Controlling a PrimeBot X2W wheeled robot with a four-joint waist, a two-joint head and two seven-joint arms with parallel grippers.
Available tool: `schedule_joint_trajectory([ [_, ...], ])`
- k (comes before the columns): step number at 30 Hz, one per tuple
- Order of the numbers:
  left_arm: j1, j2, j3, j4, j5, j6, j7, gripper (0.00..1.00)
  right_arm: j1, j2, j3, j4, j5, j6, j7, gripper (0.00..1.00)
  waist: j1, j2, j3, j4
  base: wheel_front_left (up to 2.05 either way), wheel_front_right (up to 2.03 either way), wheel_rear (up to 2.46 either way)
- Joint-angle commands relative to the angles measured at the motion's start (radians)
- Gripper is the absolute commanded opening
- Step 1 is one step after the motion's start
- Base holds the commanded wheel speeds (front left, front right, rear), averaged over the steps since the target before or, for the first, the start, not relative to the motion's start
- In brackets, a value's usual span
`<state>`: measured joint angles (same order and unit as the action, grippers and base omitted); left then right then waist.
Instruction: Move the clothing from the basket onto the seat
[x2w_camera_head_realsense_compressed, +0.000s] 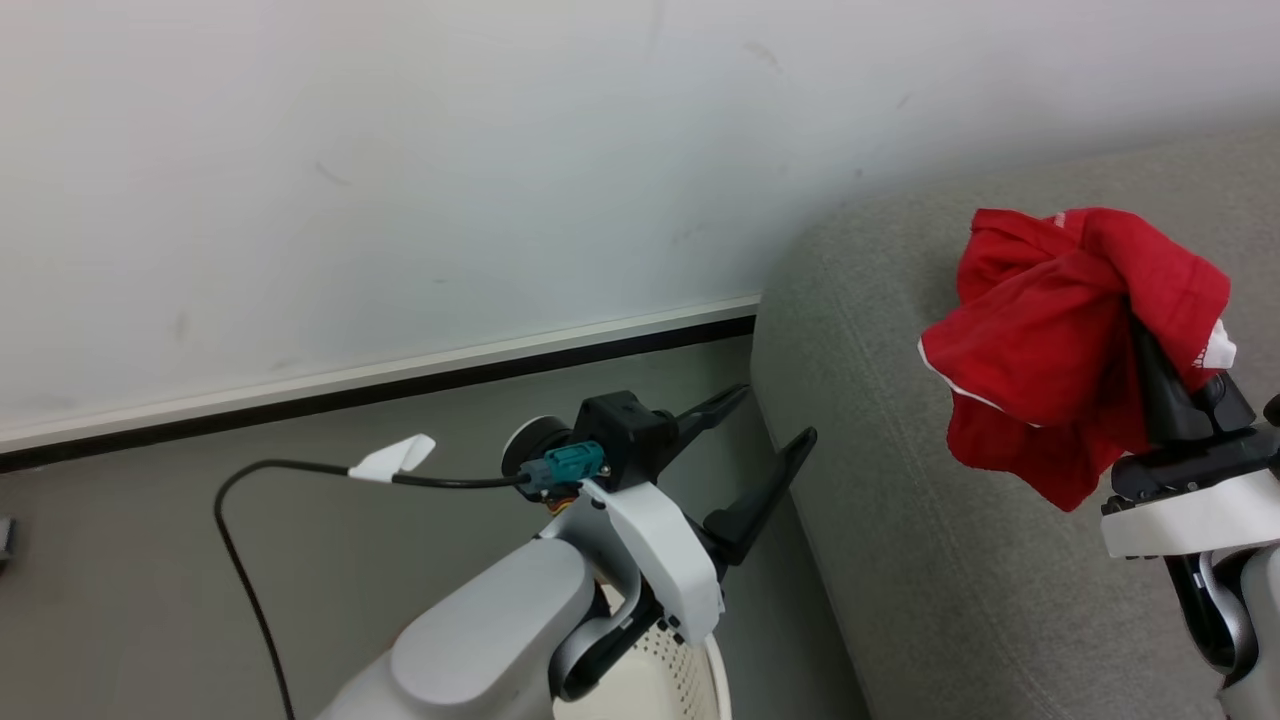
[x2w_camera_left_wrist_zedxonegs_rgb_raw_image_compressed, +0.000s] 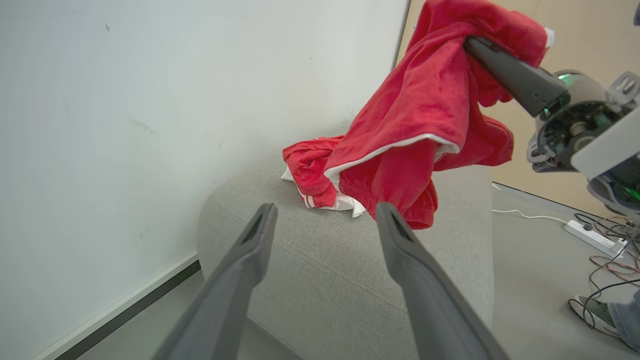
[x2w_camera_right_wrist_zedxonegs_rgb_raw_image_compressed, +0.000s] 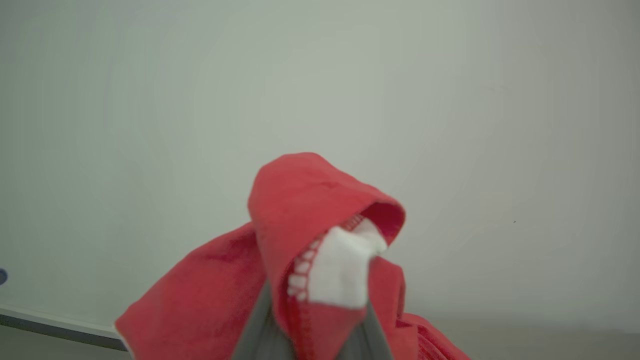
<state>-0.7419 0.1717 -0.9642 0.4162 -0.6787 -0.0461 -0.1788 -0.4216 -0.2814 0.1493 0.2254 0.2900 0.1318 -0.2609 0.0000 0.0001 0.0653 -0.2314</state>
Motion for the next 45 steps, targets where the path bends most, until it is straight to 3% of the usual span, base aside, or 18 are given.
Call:
schedule_joint_trajectory([
  [1,-0.011,0.007,0.001,-0.006,0.014,0.002,-0.008,1.00,0.017,0.000,-0.014,-0.015,-0.010,-0.002,-0.002,0.00,0.0000,-0.0001,0.020,-0.046,0.00,0.00,0.00],
  [12,-0.040,0.026,-0.007,-0.026,0.028,0.008,0.006,1.00,0.028,0.020,-0.061,-0.075,-0.032,-0.002,-0.002,0.00,0.0000,-0.0001,0.085,-0.132,0.00,0.00,0.00],
  [23,-0.086,0.044,-0.021,-0.057,0.047,0.002,0.021,1.00,-0.033,0.028,-0.115,-0.104,-0.031,-0.002,-0.002,0.00,0.0000,-0.0001,0.193,-0.111,0.00,0.00,0.00],
  [32,-0.140,0.064,-0.029,-0.093,0.066,-0.005,0.053,1.00,-0.163,-0.050,-0.198,-0.042,-0.062,-0.002,-0.002,0.00,0.0000,-0.0001,0.328,-0.058,0.00,0.00,0.00],
  [40,-0.181,0.076,-0.025,-0.114,0.073,-0.013,0.055,1.00,-0.252,-0.140,-0.359,0.037,-0.043,-0.002,0.000,0.00,0.0000,-0.0001,0.441,0.020,0.00,0.00,0.00],
  [45,-0.202,0.083,-0.018,-0.116,0.074,-0.013,0.050,1.00,-0.322,-0.184,-0.407,0.132,-0.018,-0.002,0.059,0.00,0.0000,-0.0001,0.496,0.063,0.00,0.00,0.00],
])
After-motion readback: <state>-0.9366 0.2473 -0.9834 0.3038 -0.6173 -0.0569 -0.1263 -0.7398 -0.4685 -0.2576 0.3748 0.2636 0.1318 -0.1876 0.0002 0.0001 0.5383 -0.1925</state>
